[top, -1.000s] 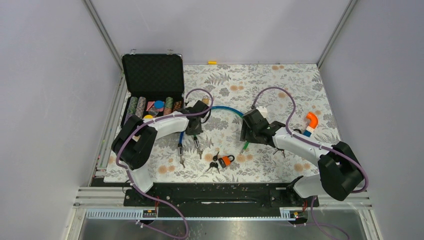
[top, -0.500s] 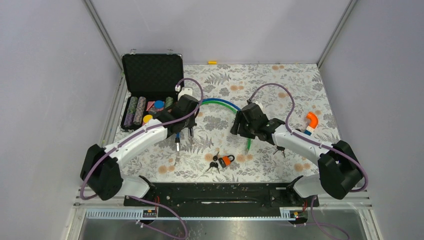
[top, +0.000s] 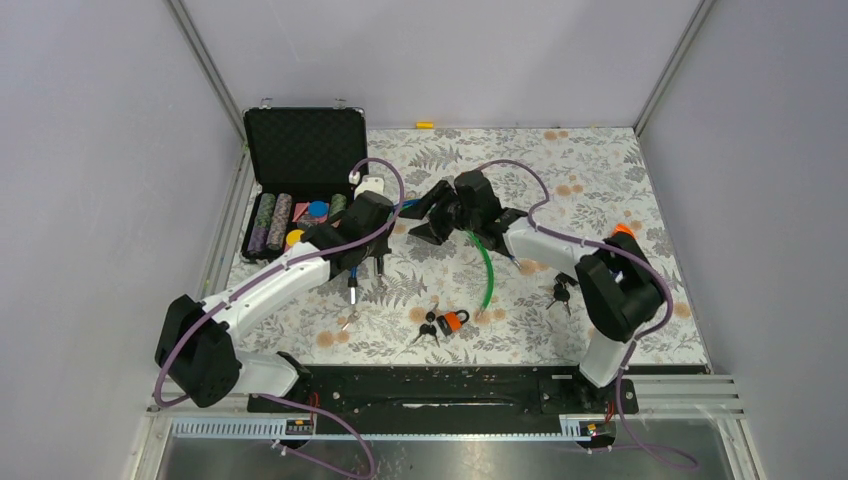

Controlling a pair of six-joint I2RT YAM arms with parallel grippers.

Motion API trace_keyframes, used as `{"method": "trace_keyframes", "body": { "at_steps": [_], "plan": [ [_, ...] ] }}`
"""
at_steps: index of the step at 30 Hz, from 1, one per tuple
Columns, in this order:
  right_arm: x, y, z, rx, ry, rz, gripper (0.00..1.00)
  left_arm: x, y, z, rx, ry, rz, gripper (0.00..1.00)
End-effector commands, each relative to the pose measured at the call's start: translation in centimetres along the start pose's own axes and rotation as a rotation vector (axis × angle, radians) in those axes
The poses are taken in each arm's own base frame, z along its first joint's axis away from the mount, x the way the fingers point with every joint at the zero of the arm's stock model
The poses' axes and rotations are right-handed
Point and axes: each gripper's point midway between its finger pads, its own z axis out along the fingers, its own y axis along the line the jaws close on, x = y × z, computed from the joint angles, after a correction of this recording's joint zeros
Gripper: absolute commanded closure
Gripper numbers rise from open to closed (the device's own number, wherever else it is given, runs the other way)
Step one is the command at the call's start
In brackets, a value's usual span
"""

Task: Lock with the key
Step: Pick up the lock from the center of the board.

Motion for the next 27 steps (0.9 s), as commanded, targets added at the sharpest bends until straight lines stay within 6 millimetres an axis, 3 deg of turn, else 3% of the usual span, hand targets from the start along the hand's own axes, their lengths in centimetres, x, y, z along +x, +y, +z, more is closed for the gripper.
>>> {"method": "trace_keyframes", "body": {
  "at_steps": [1, 6, 12, 20, 27],
  "plan": [
    [1.2, 4.9, 0.9, -0.124, 0.1, 0.096, 0.4, -2.6, -1.5, -1.5, 0.086, -0.095, -0.027, 1.0],
    [1.6, 5.4, 2.7, -0.098, 0.144, 0.12, 0.4, -2.6, -1.8, -1.9, 0.112, -0.094, -0.032, 1.0],
    [1.1, 3.7, 4.1, -0.028, 0.115, 0.124, 0.43, -2.7, -1.7, -2.4, 0.12, -0.101, -0.027, 1.0],
    [1.6, 1.7, 4.4, 0.024, 0.111, 0.116, 0.45, -2.4, -1.5, -2.5, 0.117, -0.1, -0.03, 1.0],
    [1.8, 1.8, 5.8, 0.022, 0.146, 0.127, 0.57, -2.7, -1.5, -3.0, 0.132, -0.111, -0.038, 1.0]
  ]
}}
